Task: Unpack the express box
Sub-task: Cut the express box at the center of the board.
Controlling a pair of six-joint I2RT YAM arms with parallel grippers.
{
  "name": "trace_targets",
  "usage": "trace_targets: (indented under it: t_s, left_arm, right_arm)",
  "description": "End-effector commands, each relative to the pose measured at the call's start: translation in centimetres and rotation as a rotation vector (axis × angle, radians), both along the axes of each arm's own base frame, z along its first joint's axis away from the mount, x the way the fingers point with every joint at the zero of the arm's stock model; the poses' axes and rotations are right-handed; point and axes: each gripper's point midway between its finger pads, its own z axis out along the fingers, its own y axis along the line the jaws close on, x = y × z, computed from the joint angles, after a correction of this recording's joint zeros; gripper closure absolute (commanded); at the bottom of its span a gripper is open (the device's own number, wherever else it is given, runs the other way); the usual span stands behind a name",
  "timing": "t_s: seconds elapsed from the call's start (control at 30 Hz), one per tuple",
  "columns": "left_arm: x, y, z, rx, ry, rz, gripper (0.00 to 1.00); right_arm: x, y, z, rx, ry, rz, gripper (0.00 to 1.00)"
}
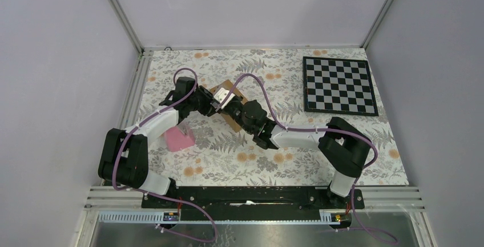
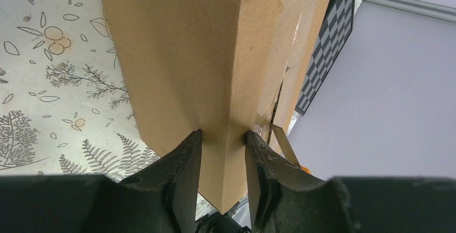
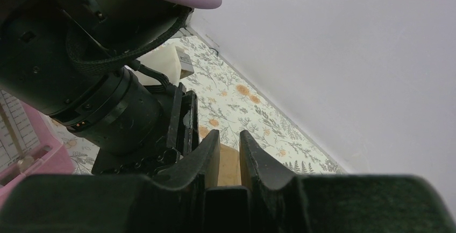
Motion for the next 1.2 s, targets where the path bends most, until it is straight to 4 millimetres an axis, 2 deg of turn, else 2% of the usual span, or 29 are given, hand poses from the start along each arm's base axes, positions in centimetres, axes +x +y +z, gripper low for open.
trace_targets:
  t_s: [0.0, 0.4, 0.57, 0.97, 1.17]
  left_arm:
    - [-1.8, 1.6, -4.2, 0.072, 0.149, 0.066, 0.67]
    - [-1.8, 2.1, -4.1, 0.056, 0.176, 0.148, 0.70]
    - [-1.7, 2.2, -3.9, 0.053, 0.179, 0.158, 0.74]
    - [-1.5, 3.0, -3.4, 0.062, 0.177, 0.234, 0.96]
    - [-1.3, 3.0, -3.2, 0.055, 0.179, 0.269, 1.00]
  right_arm:
    - [-0.6, -0.9, 0.3, 0.016, 0.012, -0.038, 1.00]
    - [-2.7, -0.7, 0.4, 0.000, 0.025, -0.008, 1.00]
    - [-2.9, -0.7, 0.1, -0.012, 0.023, -0.024, 1.00]
    - [-3.5, -1.6, 1.0, 0.021, 0.123, -0.038, 1.00]
    - [-4.1, -2.3, 1.5, 0.056, 0.188, -0.041, 1.00]
